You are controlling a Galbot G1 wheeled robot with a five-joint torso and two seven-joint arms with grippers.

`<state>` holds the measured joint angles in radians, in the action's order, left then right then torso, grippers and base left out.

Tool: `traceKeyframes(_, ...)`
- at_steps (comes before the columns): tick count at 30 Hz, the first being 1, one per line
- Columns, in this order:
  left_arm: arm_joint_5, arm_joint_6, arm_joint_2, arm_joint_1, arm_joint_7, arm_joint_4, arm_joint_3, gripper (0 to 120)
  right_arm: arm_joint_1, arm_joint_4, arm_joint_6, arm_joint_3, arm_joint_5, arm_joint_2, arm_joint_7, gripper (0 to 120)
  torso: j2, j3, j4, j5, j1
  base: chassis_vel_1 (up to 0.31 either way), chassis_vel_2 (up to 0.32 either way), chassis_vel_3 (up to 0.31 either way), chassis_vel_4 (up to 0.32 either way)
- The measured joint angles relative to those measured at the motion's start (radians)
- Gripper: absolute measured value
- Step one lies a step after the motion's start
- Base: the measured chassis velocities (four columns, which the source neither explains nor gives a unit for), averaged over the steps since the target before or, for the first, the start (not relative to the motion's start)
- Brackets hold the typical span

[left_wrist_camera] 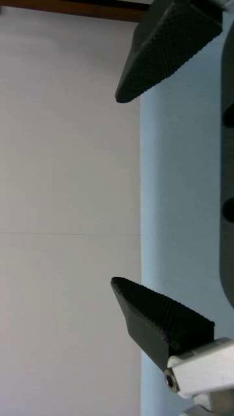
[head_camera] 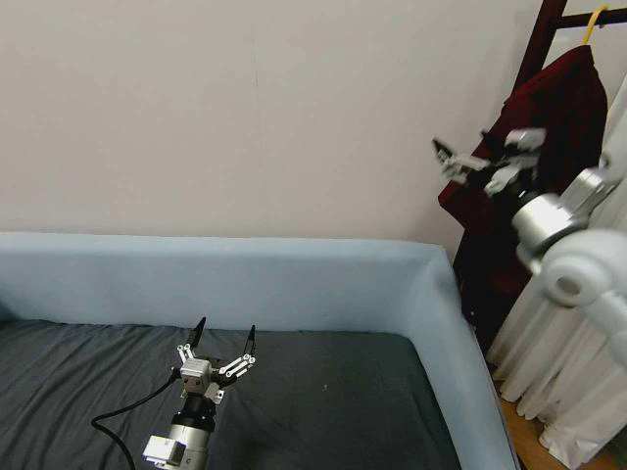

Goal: Pick up the clothes from the sofa and hang them on the clothes hanger.

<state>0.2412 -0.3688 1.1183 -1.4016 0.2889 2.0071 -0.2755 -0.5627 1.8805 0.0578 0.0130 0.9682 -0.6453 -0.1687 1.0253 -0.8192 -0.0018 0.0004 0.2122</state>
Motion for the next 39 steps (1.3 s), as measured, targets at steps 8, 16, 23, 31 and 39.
traceKeyframes(8,0.012,0.071,0.132,-0.111,0.051,0.043,-0.033,100,-0.431,0.016,0.146,0.12,-0.341,-0.208,0.024,100,0.0,0.0,0.0008,-0.0006,0.0,0.0,0.0,0.0,0.0)
traceKeyframes(16,-0.054,0.021,0.206,-0.261,0.072,0.072,-0.041,100,-0.836,0.222,0.067,0.392,-0.589,-0.409,0.061,100,0.0,0.0,-0.0003,-0.0006,0.0,0.0,0.0,0.0,0.0)
traceKeyframes(23,-0.169,0.008,0.244,-0.383,0.16,0.137,-0.016,100,-1.031,0.413,-0.159,0.496,-0.741,-0.521,-0.016,100,0.0,0.0,0.0003,-0.0008,0.0,0.0,0.0,0.0,0.0)
traceKeyframes(31,-0.144,0.03,0.232,-0.402,0.18,0.197,-0.05,100,-1.063,0.368,-0.116,0.597,-0.724,-0.556,0.048,100,0.0,0.0,0.0002,-0.0002,0.0,0.0,0.0,0.0,0.0)
traceKeyframes(39,-0.135,0.032,0.228,-0.399,0.172,0.198,-0.051,100,-1.058,0.357,-0.106,0.597,-0.716,-0.554,0.056,100,0.0,0.0,0.0004,-0.0005,0.0,0.0,0.0,0.0,0.0)
